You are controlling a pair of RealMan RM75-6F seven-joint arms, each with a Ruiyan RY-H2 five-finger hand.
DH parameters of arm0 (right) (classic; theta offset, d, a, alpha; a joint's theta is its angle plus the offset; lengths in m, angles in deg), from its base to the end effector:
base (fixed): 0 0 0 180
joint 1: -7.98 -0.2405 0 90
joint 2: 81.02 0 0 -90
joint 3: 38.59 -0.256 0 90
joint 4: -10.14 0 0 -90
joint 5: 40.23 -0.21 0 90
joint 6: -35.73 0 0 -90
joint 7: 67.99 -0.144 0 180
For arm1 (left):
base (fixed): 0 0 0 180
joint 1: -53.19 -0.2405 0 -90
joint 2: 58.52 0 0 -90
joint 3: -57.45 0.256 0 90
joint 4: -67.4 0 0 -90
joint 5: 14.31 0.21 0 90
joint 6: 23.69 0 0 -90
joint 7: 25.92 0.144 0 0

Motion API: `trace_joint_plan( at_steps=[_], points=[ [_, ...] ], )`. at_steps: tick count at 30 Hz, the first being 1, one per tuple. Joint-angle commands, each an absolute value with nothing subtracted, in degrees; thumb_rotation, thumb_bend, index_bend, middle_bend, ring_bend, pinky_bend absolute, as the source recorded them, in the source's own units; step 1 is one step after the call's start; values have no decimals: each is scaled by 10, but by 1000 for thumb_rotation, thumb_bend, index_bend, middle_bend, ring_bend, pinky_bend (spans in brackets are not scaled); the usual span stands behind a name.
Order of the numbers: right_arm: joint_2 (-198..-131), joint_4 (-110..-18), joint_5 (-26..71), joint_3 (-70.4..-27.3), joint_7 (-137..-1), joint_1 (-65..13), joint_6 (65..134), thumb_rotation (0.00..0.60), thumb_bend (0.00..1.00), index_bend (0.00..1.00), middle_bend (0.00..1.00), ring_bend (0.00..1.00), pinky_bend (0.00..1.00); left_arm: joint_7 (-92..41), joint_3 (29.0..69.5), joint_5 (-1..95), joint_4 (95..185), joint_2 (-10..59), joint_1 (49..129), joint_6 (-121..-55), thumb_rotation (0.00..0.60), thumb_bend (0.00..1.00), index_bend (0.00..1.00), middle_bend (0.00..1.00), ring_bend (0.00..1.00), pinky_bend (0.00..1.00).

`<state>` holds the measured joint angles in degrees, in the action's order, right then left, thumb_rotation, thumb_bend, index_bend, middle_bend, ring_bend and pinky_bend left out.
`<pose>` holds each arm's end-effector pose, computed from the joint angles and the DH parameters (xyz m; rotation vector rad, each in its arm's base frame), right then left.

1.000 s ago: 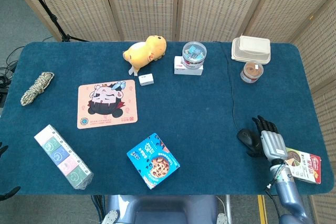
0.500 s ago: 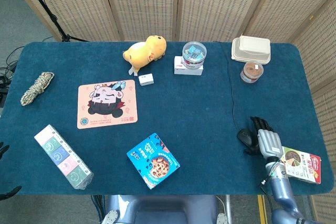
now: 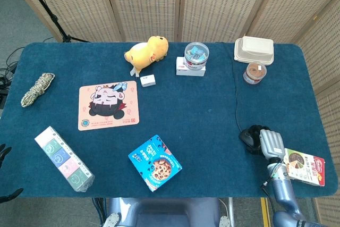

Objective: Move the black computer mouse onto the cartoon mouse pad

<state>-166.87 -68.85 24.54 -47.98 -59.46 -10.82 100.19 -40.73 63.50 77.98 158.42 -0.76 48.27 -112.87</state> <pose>-0.3073 -0.2713 0.0334 1.3729 -1.1897 0.7796 -0.3381 0.0921 0.1809 -1.3545 -1.1408 -0.8644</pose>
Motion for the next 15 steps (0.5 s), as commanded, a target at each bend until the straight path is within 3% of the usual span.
trace_joint_plan(
  at_steps=[1, 9, 15],
  points=[
    [-1671, -689, 257, -479, -598, -108, 1010, 600, 358, 363, 415, 329, 468, -408, 635, 780, 1584, -8, 483, -1129, 600, 0, 0, 0, 0, 0],
    [-1679, -731, 292, -483, -569, -123, 1036, 600, 419, 369, 427, 341, 475, -419, 636, 781, 1583, -11, 483, -1129, 600, 0, 0, 0, 0, 0],
    [-1697, -804, 280, -508, -469, -165, 1035, 600, 425, 368, 426, 341, 475, -438, 636, 782, 1579, -17, 483, -1129, 600, 0, 0, 0, 0, 0]
  ],
)
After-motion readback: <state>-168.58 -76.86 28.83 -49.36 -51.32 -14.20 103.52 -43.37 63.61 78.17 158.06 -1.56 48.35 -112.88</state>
